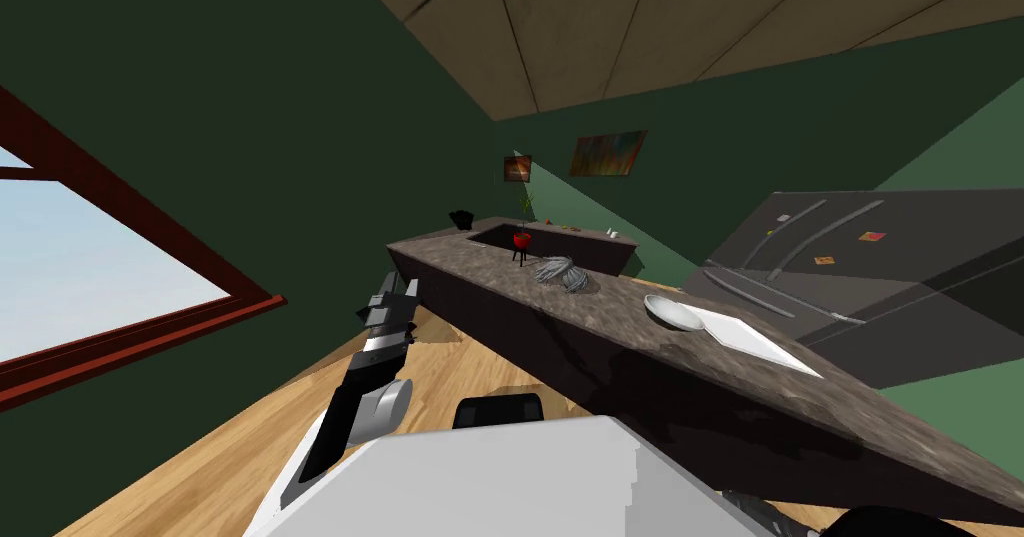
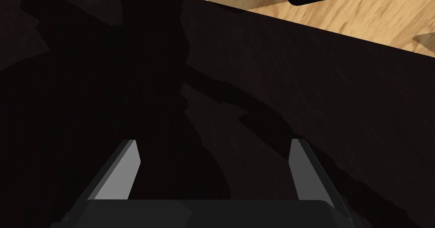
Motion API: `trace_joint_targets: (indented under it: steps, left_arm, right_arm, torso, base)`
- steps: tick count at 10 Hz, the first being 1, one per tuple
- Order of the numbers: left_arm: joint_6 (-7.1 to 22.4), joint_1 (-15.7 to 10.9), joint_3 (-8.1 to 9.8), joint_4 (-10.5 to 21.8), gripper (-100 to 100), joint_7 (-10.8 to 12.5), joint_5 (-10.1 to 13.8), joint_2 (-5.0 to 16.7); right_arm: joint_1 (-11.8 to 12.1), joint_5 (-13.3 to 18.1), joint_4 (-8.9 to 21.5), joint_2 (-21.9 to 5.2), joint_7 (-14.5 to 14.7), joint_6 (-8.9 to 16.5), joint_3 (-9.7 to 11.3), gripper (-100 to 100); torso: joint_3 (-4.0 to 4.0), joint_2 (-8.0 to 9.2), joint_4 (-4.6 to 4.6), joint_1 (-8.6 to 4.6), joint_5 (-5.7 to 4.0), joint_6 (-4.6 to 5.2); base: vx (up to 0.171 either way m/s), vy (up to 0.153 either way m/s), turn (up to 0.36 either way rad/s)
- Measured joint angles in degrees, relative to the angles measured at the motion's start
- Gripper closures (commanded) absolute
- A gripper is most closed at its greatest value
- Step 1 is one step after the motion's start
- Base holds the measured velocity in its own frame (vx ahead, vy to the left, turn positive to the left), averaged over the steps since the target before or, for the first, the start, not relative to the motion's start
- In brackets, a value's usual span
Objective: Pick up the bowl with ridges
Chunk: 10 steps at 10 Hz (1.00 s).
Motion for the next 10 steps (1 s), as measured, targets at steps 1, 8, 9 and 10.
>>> trace_joint_targets:
  steps: [1,8,9,10]
  left_arm:
    - [0.00,0.00,0.00,0.00,0,0.00,0.00,0.00]
    - [0.00,0.00,0.01,0.00,0,0.00,0.00,0.01]
    - [0.00,0.01,0.01,0.00,0,0.00,0.00,0.01]
    - [0.00,0.01,0.01,0.00,0,0.00,0.00,0.01]
  right_arm:
    - [0.38,0.78,1.57,-1.37,0.22,1.20,0.70,-100]
    - [2.16,3.26,9.78,-11.98,0.16,3.76,2.70,-100]
    - [1.51,3.82,10.73,-13.64,-0.48,3.97,3.46,-100]
    - [2.94,3.66,10.65,-15.42,-0.30,4.97,2.98,-100]
  torso:
    - [-0.05,-0.09,-0.01,0.01,-0.02,-0.02]
    - [-0.10,-0.17,-0.03,-0.20,-0.06,-0.03]
    - [-0.09,-0.16,-0.03,-0.18,-0.08,0.04]
    - [-0.08,-0.14,-0.03,-0.11,-0.05,0.01]
  base:
    - [0.047,0.015,0.118]
    - [0.049,-0.011,0.168]
    - [0.059,-0.015,0.149]
    - [0.074,-0.036,0.277]
